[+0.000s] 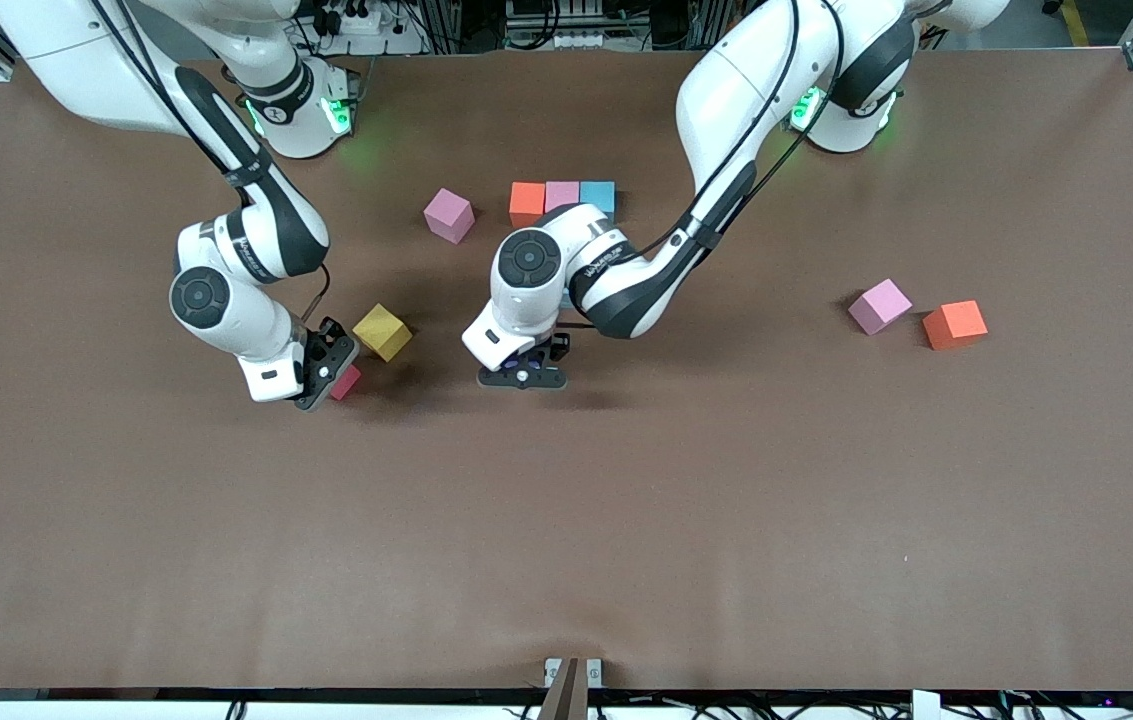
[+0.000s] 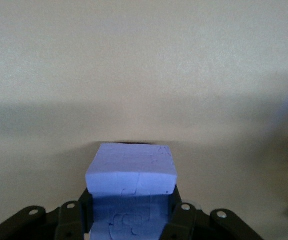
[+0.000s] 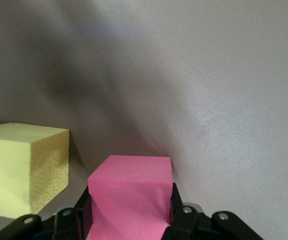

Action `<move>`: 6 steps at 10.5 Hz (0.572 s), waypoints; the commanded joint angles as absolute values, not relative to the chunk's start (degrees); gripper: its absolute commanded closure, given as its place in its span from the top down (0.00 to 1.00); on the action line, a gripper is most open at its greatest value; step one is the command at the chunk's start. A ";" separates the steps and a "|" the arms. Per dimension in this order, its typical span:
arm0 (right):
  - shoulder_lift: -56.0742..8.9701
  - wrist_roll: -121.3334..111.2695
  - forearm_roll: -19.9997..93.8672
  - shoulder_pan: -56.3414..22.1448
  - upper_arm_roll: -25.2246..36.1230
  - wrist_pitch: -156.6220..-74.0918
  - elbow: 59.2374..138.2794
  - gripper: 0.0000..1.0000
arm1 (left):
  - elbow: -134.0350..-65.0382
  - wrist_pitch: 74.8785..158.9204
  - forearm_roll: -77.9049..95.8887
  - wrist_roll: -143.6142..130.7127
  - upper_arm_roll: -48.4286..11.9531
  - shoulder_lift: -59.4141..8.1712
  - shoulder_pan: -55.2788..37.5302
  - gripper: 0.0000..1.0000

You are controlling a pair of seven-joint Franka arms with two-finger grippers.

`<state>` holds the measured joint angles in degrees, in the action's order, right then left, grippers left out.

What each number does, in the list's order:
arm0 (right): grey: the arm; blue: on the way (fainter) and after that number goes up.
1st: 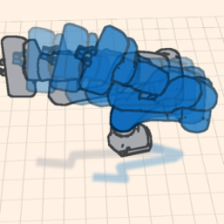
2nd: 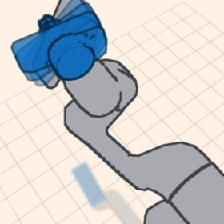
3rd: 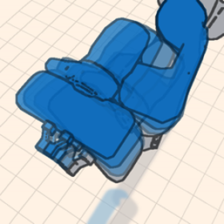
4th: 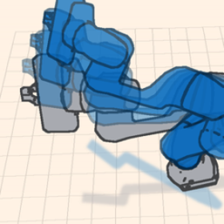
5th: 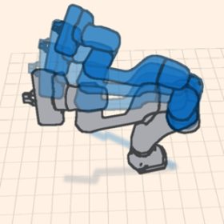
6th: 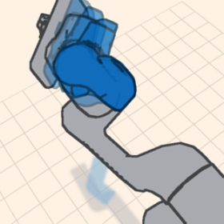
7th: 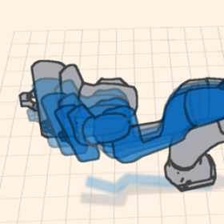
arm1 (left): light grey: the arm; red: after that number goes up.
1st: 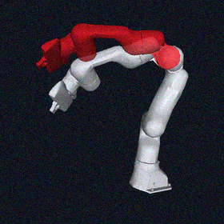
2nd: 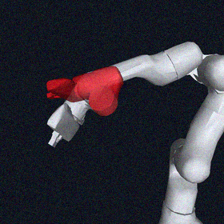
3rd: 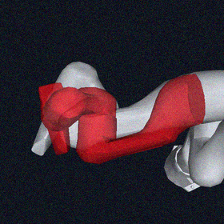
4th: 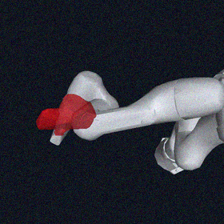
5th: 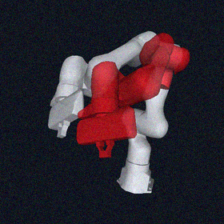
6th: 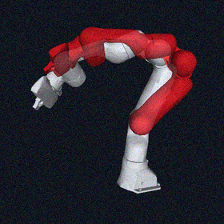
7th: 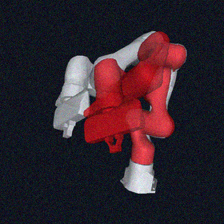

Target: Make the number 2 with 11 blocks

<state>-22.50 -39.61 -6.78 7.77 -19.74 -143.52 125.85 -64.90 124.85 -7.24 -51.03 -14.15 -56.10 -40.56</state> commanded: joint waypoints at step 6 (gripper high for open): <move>-16.88 -43.22 -6.06 9.05 -20.65 -135.46 122.09 0.50 | -64.16 125.24 -5.89 -50.98 -13.18 -57.39 -42.18 0.15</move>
<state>-18.61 -40.43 -6.79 8.13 -19.78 -138.99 123.49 -64.91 124.96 -7.24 -51.03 -14.09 -56.83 -40.91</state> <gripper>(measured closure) 0.432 0.432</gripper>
